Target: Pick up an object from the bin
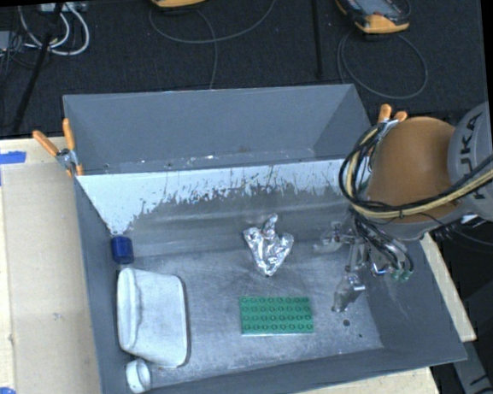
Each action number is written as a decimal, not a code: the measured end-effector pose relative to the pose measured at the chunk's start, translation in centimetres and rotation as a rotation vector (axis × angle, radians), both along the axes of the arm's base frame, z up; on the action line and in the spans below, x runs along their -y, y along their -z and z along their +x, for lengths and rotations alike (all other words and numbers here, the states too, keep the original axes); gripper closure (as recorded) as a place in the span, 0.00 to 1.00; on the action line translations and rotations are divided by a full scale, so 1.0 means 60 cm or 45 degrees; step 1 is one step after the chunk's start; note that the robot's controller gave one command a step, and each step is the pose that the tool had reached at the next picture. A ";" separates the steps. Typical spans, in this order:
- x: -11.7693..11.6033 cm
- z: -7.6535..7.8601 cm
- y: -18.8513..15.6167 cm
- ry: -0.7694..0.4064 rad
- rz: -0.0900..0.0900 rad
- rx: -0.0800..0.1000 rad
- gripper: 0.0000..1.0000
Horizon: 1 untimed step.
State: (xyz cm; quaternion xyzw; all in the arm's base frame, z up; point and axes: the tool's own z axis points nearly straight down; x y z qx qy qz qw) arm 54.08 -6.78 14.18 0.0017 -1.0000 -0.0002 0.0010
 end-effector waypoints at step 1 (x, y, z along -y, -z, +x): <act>-0.066 0.006 0.110 -0.038 -0.007 0.005 0.00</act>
Offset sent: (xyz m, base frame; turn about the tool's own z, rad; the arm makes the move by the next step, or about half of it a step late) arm 0.0000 0.0418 -0.0715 -0.0270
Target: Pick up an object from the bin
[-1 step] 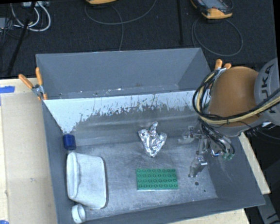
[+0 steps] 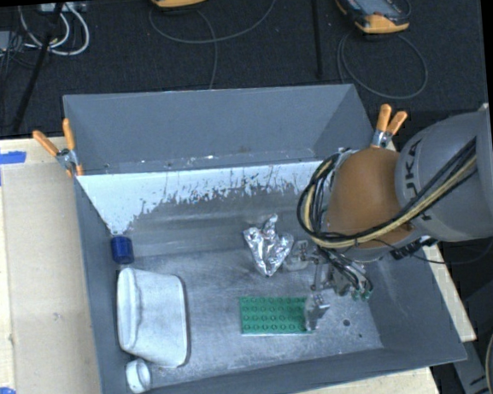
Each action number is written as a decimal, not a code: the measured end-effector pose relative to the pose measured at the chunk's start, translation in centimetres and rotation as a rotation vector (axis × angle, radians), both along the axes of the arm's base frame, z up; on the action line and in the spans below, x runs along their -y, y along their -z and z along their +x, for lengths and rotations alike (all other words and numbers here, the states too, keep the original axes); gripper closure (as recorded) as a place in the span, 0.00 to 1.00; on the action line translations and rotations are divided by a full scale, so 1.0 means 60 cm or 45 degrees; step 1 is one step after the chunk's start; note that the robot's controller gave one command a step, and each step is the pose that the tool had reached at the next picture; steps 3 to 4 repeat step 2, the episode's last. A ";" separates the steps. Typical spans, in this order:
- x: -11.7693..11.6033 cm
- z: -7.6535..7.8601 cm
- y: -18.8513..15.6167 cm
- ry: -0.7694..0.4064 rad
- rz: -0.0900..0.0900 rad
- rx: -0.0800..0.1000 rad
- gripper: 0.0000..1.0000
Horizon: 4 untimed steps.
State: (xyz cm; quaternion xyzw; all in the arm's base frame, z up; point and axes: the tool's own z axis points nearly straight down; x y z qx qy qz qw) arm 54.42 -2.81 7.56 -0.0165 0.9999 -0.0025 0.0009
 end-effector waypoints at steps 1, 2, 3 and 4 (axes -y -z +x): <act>-0.002 0.000 -0.005 0.000 0.004 -0.005 1.00; -0.001 0.028 -0.340 -0.001 0.006 0.010 1.00; -0.001 0.028 -0.340 -0.001 0.006 0.010 1.00; -0.001 0.028 -0.340 -0.001 0.006 0.010 1.00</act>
Offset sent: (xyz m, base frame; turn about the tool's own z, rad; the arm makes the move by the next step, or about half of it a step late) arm 0.0000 0.0000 0.0000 0.0000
